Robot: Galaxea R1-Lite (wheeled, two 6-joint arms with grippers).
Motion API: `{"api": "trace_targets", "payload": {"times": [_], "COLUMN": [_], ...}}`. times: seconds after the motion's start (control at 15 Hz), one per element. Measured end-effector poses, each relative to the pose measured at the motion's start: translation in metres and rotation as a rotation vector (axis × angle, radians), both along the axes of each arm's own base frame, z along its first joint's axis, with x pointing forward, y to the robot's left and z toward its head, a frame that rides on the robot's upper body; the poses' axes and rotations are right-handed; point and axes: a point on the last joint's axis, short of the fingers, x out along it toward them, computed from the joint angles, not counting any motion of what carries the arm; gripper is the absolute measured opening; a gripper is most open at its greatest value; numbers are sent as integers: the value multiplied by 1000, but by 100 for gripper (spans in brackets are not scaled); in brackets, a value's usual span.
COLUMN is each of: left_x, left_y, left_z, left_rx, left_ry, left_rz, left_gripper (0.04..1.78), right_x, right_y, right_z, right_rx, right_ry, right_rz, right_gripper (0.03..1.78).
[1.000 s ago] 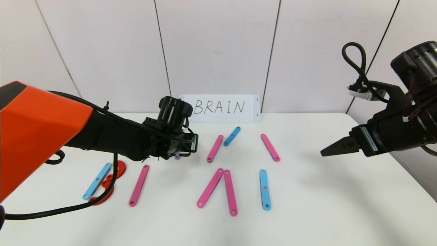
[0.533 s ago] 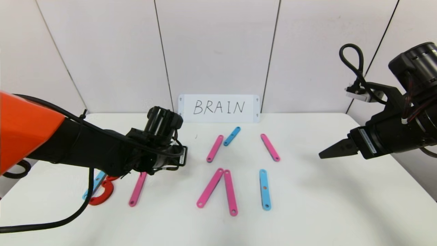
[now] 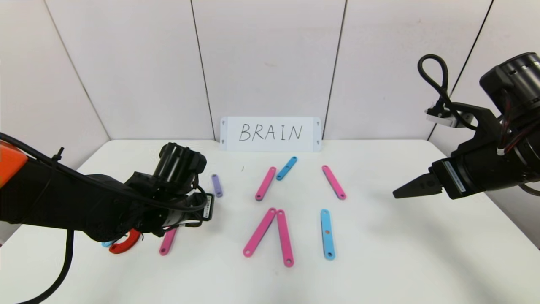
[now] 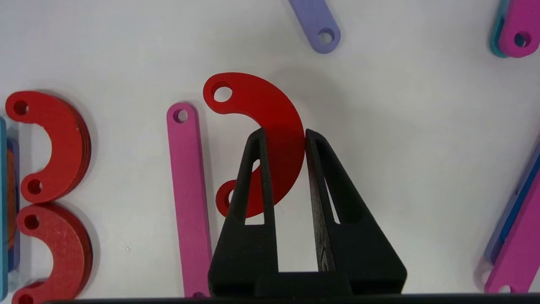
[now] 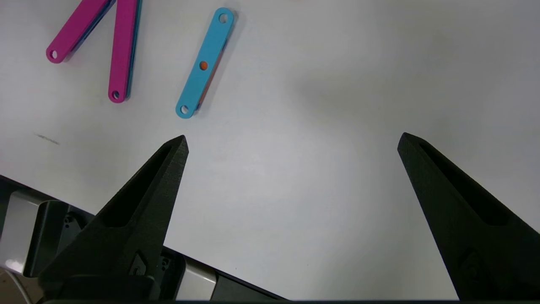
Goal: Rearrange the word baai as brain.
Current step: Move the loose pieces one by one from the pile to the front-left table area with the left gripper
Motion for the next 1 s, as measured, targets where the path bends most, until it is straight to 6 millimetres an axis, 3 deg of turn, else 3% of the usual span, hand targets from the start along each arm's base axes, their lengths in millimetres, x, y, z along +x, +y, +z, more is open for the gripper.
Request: {"api": "trace_targets", "payload": {"times": [0.27, 1.0], "left_x": [-7, -2], "left_y": [6, 4], "left_z": [-9, -27], "left_rx": [-25, -18], "left_ry": [33, 55], "left_rz": [43, 48], "left_gripper": [28, 28], "right_x": [-1, -1], "right_y": [1, 1], "right_z": [1, 0], "right_rx": [0, -1], "right_ry": [-2, 0], "right_rz": [3, 5], "right_gripper": [174, 174]}}
